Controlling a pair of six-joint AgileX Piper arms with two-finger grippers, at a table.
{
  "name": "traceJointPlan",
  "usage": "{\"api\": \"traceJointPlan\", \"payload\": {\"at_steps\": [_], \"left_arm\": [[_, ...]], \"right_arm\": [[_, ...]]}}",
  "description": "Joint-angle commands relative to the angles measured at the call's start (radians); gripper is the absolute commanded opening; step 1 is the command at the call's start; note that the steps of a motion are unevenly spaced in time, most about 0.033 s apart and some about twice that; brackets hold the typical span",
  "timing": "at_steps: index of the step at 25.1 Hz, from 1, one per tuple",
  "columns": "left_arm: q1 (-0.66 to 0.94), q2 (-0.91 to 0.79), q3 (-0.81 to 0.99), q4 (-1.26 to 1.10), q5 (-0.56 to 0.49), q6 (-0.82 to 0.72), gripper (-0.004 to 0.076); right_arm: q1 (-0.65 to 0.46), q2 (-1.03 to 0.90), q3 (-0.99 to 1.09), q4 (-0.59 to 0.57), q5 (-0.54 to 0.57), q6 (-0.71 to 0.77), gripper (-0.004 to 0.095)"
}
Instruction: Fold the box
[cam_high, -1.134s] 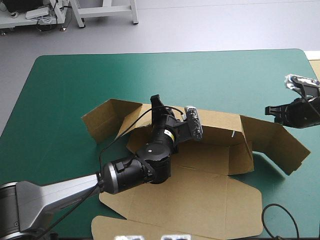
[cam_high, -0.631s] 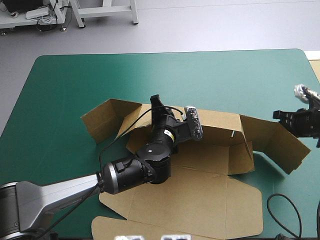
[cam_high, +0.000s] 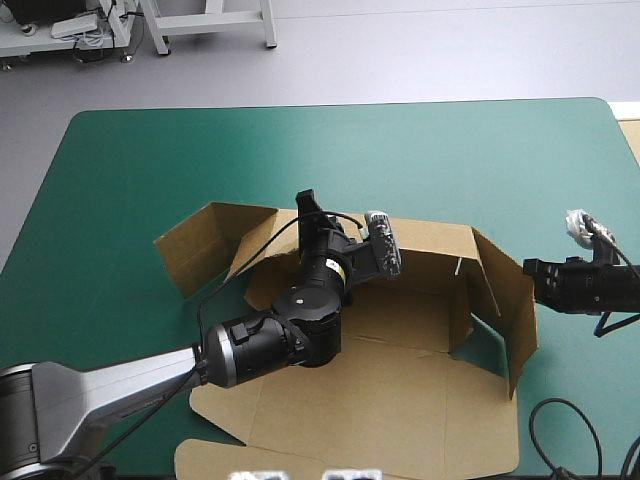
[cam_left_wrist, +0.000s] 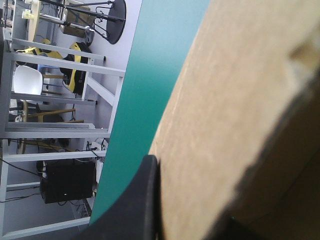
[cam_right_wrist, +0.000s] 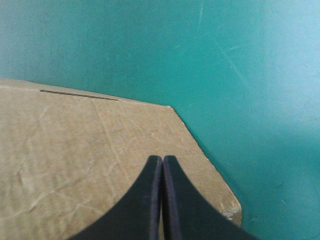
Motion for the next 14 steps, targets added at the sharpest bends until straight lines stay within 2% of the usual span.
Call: {"api": "traceJointPlan", "payload": {"at_steps": [1, 7, 12, 14], "left_arm": [[-0.003, -0.04, -0.026, 0.035, -0.017, -0.026, -0.0009], [-0.003, -0.009, -0.026, 0.011, -0.023, 0.02, -0.0009], [-0.003, 0.037, -0.026, -0.035, -0.017, 0.126, -0.0009], [-0.003, 0.044, -0.026, -0.04, -0.014, 0.139, -0.0009]], "right_arm": [[0.026, -0.107, -0.02, 0.035, 0.058, 0.004, -0.0019], [0.112, -0.238, 0.006, 0.036, 0.051, 0.022, -0.0018], [0.126, -0.321, 0.104, 0.059, -0.074, -0.018, -0.0018], [0.126, -0.351, 0.165, 0.109, -0.122, -0.113, -0.0018]]}}
